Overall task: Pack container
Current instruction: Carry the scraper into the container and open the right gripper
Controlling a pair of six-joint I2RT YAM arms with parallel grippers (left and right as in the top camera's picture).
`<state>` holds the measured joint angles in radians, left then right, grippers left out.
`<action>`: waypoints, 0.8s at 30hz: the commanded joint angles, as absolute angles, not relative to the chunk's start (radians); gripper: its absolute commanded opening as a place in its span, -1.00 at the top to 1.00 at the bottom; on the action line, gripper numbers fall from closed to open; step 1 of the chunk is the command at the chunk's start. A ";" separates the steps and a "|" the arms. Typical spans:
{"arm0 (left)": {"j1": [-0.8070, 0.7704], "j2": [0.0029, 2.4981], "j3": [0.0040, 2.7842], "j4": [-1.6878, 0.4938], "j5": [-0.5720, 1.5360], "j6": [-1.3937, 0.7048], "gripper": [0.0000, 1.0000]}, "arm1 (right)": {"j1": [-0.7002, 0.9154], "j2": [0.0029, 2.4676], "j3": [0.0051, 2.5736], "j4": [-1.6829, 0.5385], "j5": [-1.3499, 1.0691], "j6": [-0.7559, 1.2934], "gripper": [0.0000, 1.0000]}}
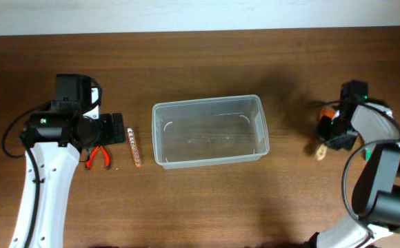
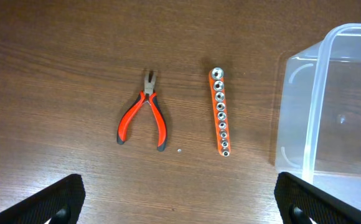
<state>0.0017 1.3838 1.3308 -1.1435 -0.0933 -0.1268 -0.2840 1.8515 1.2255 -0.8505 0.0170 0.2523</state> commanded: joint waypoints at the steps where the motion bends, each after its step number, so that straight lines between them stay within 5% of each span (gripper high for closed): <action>1: 0.006 1.378 1.326 -1.144 -0.105 -0.110 -0.99 | -0.250 1.730 1.340 -0.881 0.029 0.162 0.92; 12: 0.006 1.378 1.326 -1.136 -0.105 -0.110 -0.98 | -0.015 1.550 1.678 -1.088 -0.089 -0.311 0.92; 19: 0.006 1.378 1.326 -1.134 -0.105 -0.110 -0.99 | 0.231 1.551 1.699 -1.222 -0.151 -0.750 0.92; 24: 0.006 1.378 1.326 -1.133 -0.104 -0.111 -0.98 | 0.348 1.624 1.698 -1.246 -0.152 -0.863 0.92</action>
<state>0.0017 1.3838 1.3308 -1.1362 -0.0937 -0.1265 0.3008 1.5806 1.6917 -1.2472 -0.1268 -0.7082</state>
